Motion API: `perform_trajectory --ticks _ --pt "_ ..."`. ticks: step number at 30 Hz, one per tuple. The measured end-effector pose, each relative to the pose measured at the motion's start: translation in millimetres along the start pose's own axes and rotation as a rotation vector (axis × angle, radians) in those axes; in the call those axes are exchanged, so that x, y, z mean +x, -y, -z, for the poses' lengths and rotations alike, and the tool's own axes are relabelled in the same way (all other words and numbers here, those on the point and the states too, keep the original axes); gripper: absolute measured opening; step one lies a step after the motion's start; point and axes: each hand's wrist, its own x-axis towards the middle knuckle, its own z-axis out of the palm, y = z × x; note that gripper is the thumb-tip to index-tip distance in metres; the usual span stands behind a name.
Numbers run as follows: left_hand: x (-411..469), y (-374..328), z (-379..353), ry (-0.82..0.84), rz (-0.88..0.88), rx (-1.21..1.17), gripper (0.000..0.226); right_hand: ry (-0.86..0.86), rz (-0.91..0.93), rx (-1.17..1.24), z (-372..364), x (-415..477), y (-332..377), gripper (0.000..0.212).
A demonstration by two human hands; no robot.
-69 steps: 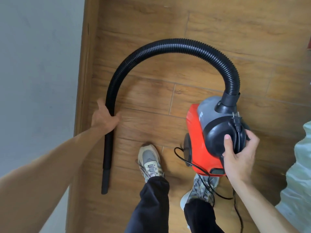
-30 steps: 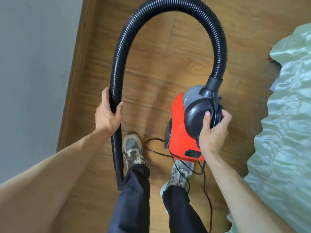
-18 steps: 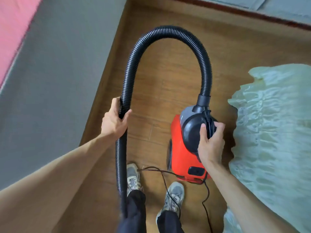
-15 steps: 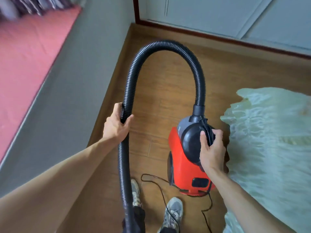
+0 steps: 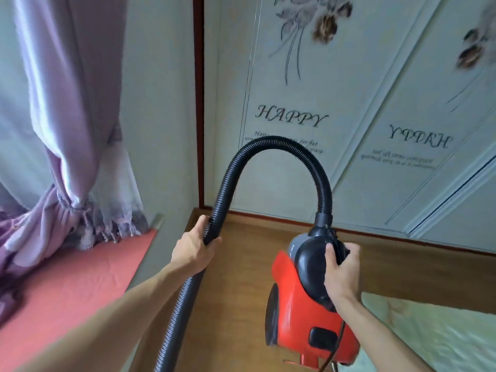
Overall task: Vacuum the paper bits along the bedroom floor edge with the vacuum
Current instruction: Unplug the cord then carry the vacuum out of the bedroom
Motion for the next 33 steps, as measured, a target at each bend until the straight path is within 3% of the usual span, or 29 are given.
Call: perform_trajectory --ticks 8,14,33 --pt "40 -144 133 -0.094 -0.252 -0.189 0.040 -0.202 0.083 0.018 91 83 200 0.028" --pt "55 -228 187 -0.152 -0.351 -0.222 0.040 -0.261 0.152 0.097 152 119 289 0.030" --pt "195 -397 184 -0.188 -0.422 -0.094 0.042 -0.258 0.075 0.246 159 291 321 0.026"
